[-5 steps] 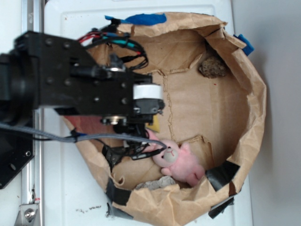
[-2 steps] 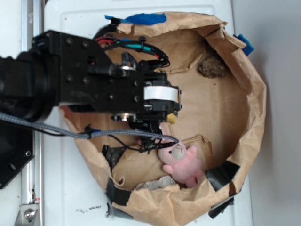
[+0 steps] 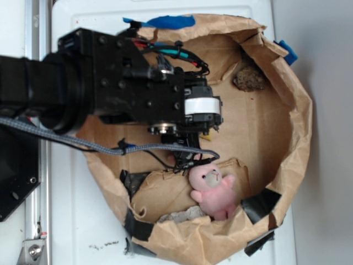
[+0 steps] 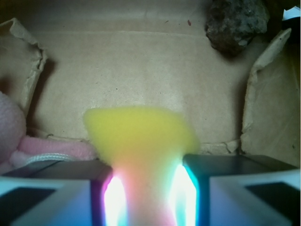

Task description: Grab the green sponge.

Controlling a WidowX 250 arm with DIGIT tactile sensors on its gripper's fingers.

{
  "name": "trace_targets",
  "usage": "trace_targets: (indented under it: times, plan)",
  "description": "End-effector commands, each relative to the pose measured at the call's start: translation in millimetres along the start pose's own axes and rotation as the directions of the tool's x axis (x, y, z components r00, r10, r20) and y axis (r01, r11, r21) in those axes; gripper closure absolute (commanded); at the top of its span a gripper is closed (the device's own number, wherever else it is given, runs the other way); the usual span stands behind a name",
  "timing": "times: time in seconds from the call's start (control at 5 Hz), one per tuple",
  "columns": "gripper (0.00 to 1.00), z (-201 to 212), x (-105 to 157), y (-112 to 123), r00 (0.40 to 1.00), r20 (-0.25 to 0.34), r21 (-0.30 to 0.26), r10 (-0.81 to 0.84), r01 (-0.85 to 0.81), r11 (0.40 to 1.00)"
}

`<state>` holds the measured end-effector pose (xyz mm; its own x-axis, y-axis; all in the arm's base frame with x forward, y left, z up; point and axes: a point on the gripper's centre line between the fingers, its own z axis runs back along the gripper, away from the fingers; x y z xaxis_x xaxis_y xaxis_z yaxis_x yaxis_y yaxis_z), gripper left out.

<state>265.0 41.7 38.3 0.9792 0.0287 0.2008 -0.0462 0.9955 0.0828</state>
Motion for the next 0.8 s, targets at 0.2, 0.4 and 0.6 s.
trace_targets:
  times: [0.2, 0.4, 0.6]
  plan:
    - [1.00, 76.6, 12.2, 11.7, 0.987, -0.015, -0.084, 0.158, -0.159, 0.984]
    - [1.00, 119.6, 13.5, -0.6, 0.984, -0.012, -0.096, 0.179, -0.179, 0.979]
    - [1.00, 132.8, 7.9, -7.6, 0.983, -0.020, -0.113, 0.185, -0.186, 0.976]
